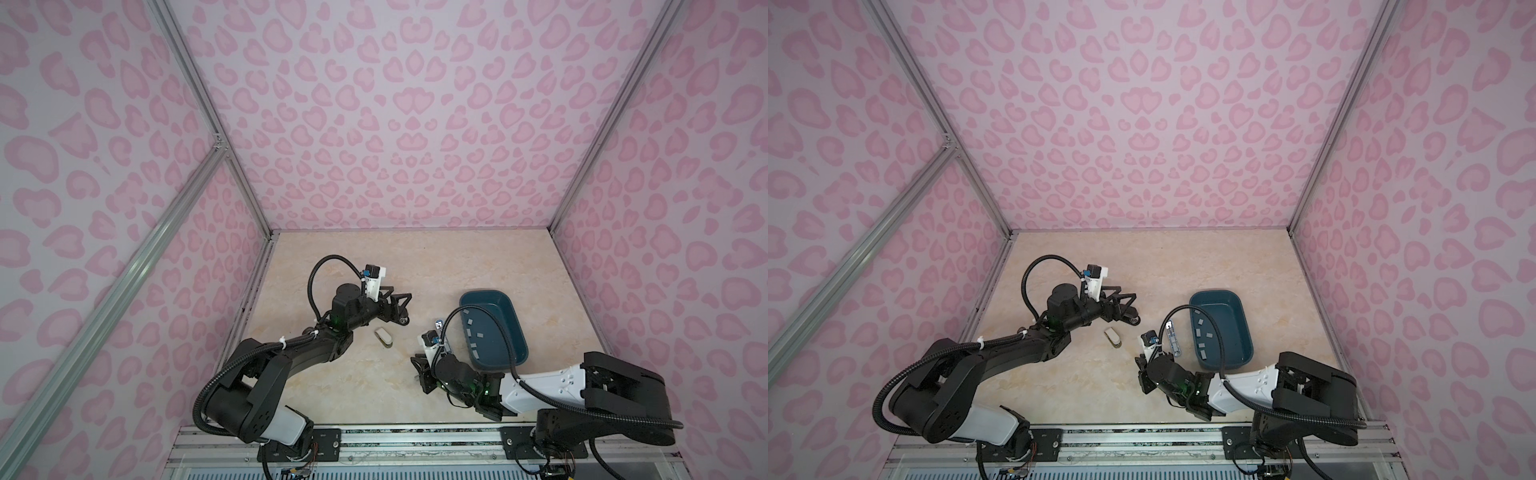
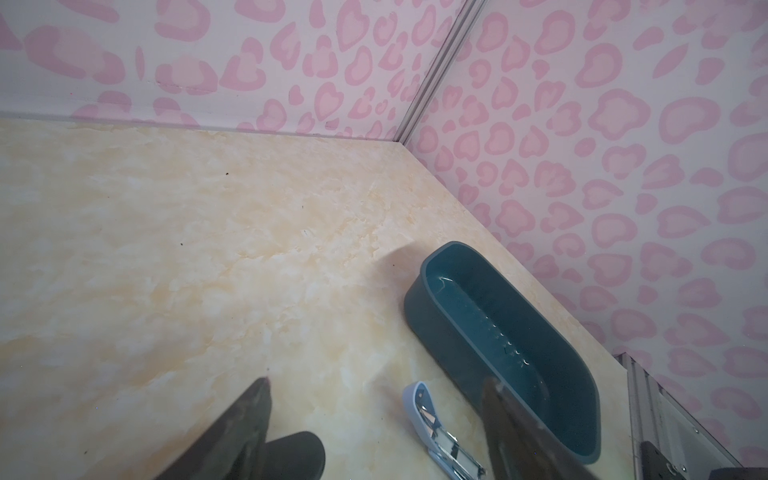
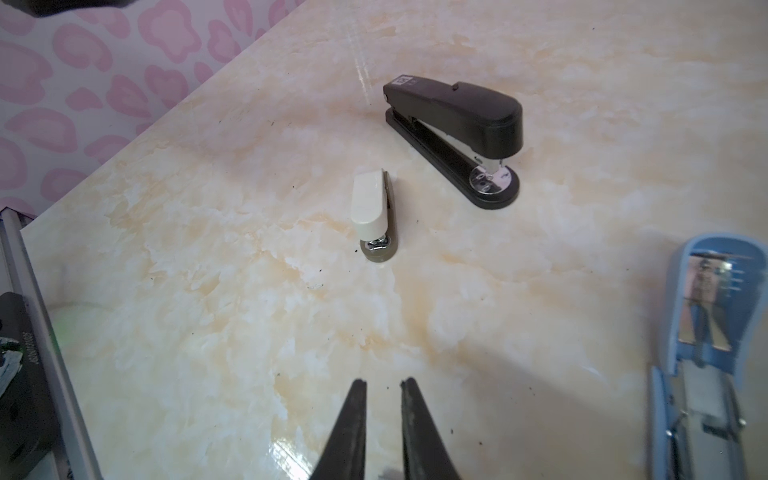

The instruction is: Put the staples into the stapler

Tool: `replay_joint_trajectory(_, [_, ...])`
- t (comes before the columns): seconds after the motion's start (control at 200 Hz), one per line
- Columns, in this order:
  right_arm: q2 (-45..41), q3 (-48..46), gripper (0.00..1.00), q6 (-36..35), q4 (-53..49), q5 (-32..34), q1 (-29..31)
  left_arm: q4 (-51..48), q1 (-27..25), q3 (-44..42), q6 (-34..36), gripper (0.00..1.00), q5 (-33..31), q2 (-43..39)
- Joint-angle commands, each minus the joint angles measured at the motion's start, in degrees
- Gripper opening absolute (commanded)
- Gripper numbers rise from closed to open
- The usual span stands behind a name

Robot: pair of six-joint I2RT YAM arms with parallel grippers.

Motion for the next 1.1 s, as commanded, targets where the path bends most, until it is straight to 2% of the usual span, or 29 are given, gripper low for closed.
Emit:
replay_joint_trajectory(0.0, [0.16,-0.23,0.18,-0.07,-1.39,1.93,-0.07,0.61,0.04,-1.1,0.8,0.8,-0.66,-2.46])
replay_joint_trajectory(0.15, [0.85,1.03,0.21,-0.49,-5.76,2.34,0.16,-0.59,0.09,-4.31,1.33,0.81,-2.2,-7.45])
replay_joint_trajectory(0.26, [0.71,0.41,0.32,-1.48,-7.67,1.79,1.18,-1.45,0.03,-7.37,1.43,0.81,-3.13,-11.44])
replay_joint_trajectory(0.565, [2.84,0.7,0.53,-1.57,-11.62,-0.85,2.23,-4.35,0.02,-15.08,1.33,0.83,-5.6,-20.96])
replay_joint_trajectory(0.85, [8.72,4.85,0.49,-0.15,-16.91,3.17,4.61,-6.63,0.09,-17.34,2.04,0.83,-7.0,-25.29])
replay_joint_trajectory(1.095, [6.46,3.73,0.45,0.81,-17.31,1.35,5.4,-7.04,0.03,-17.6,2.71,0.83,-7.5,-24.57])
